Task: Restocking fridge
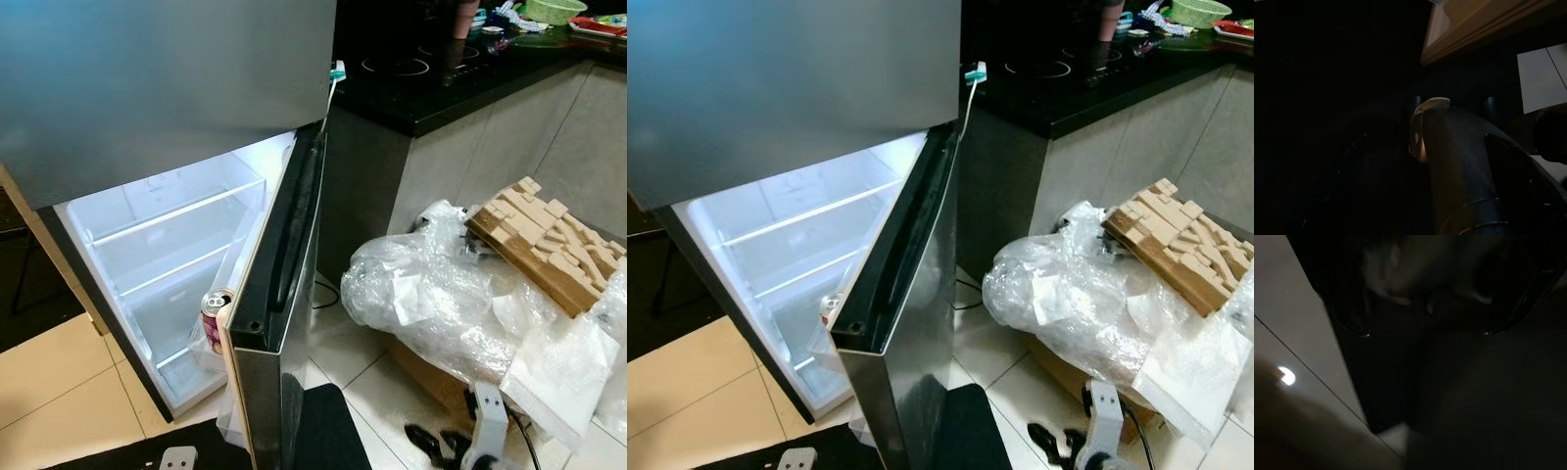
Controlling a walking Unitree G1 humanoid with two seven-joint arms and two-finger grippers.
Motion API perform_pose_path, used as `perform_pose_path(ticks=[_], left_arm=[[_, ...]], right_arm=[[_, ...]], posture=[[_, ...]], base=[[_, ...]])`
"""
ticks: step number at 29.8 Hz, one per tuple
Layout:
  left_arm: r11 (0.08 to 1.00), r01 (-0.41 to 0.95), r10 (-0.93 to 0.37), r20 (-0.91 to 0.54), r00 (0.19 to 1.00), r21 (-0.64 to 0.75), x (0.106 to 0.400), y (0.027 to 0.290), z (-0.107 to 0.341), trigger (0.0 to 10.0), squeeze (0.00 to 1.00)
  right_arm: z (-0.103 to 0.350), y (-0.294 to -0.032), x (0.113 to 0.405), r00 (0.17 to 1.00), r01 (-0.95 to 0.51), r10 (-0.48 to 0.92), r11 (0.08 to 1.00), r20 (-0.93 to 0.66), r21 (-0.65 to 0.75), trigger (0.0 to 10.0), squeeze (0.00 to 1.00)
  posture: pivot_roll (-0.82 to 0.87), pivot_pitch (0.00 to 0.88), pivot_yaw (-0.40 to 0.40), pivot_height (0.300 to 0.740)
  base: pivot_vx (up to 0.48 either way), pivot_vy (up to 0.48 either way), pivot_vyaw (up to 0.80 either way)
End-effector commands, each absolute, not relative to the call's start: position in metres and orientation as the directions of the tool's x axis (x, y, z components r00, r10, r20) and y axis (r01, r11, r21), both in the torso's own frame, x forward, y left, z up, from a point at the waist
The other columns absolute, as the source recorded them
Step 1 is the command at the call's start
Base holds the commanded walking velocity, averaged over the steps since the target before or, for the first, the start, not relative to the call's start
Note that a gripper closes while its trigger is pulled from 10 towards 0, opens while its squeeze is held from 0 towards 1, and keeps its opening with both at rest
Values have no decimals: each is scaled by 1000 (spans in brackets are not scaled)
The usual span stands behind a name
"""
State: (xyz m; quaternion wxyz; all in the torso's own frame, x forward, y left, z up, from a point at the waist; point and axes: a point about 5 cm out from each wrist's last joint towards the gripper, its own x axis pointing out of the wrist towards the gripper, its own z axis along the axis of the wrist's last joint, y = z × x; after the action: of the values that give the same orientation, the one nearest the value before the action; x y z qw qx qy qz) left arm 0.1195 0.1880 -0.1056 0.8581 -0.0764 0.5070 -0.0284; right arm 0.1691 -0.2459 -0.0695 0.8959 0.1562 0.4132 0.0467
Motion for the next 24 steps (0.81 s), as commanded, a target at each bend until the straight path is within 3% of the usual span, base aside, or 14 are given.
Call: perform_pose_path(ticks=[1,18,24], left_arm=[[986,-33,-128,-873,470,-162,116,187,-107,10000,0],[986,-34,-128,-872,472,-163,117,187,-107,10000,0],[987,-31,-126,-873,472,-159,117,188,-107,10000,0]], right_arm=[[-72,-245,166,644,58,186,955,-742,290,10000,0],[-92,-253,122,463,129,18,988,-886,87,10000,0],[-92,-258,120,446,143,-39,989,-894,29,10000,0]], posture=[[-74,0,-17,740],[-69,0,-18,740],[-69,0,-17,740]], base=[[0,0,725],[0,0,717],[0,0,225]])
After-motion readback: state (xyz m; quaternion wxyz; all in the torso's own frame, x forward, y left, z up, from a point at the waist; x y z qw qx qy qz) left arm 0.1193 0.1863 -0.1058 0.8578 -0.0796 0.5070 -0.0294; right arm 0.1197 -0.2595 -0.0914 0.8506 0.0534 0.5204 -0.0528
